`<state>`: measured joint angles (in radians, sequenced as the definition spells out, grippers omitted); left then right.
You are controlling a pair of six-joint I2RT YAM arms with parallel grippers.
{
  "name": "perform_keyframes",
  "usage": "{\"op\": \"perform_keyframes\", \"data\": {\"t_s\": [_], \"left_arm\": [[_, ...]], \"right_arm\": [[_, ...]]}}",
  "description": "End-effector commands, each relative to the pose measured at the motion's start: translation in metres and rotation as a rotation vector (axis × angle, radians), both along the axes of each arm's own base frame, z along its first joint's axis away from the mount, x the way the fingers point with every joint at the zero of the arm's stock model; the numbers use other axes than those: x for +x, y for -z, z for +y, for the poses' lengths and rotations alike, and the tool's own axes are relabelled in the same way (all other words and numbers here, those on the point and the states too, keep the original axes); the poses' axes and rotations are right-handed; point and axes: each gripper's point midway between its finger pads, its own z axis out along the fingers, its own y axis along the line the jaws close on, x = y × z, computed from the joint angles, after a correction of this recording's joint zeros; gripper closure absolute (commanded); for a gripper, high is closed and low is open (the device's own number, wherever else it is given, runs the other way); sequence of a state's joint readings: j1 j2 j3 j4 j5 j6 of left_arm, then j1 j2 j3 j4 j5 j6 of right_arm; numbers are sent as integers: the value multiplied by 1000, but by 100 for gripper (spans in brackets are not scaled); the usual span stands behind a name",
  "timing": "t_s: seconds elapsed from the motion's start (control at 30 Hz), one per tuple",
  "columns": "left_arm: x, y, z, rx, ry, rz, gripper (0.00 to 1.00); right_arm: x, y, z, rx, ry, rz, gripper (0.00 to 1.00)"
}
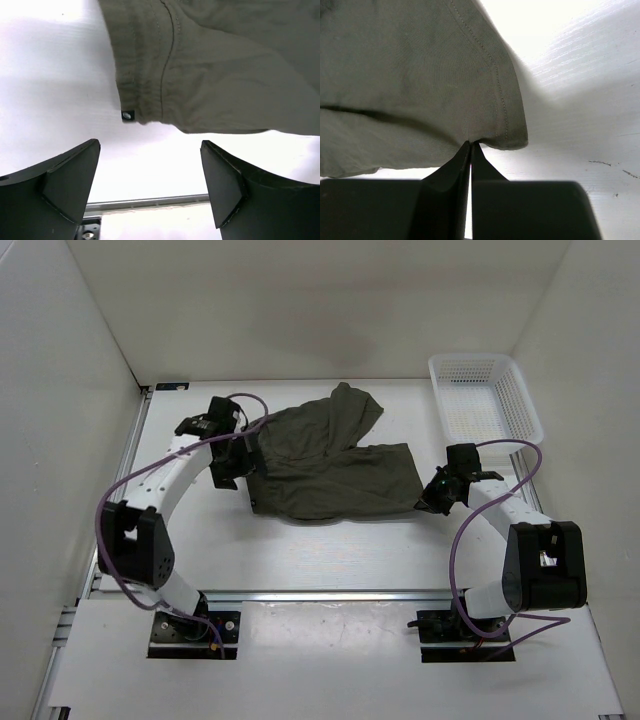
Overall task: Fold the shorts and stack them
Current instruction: Flatten the shorts out
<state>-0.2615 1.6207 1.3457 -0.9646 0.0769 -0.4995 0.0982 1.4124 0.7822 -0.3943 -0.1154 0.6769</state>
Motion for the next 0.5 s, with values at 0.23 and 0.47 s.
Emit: {"op": "perform_keyframes", "data": {"t_s": [0.23,0.47], "left_arm": [[-54,-24,-39,-418,-290,-32,24],[-62,-5,-38,-547,-635,33,7]], "right_arm": [[8,-15,4,9,-19,-41,100],[6,-15,10,9,-38,-41,100]]}}
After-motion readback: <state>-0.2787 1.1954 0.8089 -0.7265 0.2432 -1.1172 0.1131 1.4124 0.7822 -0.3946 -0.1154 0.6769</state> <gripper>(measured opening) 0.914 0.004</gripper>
